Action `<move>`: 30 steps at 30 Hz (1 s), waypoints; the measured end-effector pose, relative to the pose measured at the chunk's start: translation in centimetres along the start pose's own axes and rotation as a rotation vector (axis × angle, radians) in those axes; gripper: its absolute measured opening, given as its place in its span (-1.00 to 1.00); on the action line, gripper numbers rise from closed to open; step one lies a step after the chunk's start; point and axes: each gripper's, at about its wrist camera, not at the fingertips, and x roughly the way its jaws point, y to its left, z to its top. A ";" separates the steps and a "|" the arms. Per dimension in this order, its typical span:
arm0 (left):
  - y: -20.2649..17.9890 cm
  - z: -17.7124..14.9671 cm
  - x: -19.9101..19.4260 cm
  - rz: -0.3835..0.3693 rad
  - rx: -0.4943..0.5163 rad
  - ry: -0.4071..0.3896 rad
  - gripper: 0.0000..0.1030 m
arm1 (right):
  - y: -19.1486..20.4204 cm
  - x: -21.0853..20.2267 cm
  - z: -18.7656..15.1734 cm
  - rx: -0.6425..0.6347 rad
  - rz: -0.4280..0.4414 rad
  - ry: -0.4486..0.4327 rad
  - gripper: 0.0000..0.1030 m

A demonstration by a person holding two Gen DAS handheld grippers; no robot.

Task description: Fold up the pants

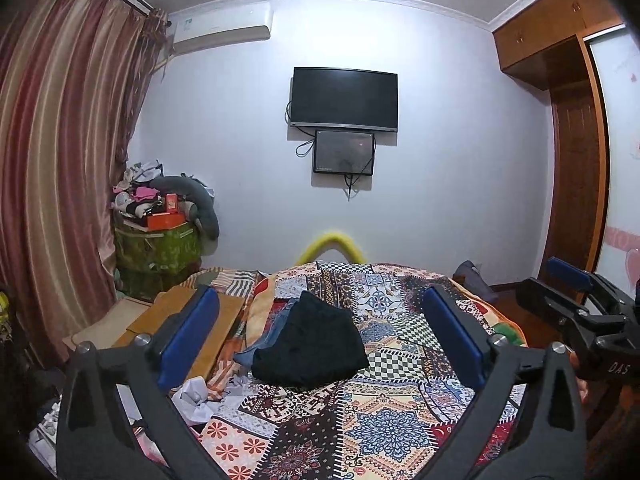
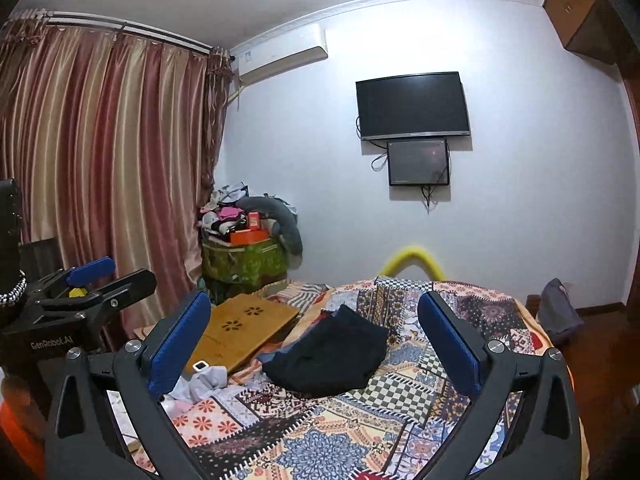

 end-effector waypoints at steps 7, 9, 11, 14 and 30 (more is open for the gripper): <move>0.0 -0.3 0.3 -0.001 0.008 0.007 1.00 | -0.5 0.1 -0.6 0.015 -0.008 0.009 1.00; -0.1 -0.4 0.5 0.003 0.010 0.010 1.00 | -0.6 0.2 -0.7 0.019 -0.009 0.015 1.00; -0.1 -0.6 0.7 0.003 0.010 0.016 1.00 | -0.7 0.2 -0.8 0.021 -0.008 0.020 1.00; -0.1 -0.9 1.0 0.002 0.010 0.026 1.00 | -0.7 0.2 -0.9 0.021 -0.013 0.022 1.00; 0.6 -1.3 2.5 -0.020 -0.015 0.058 1.00 | -1.1 0.2 -1.0 0.034 -0.022 0.047 1.00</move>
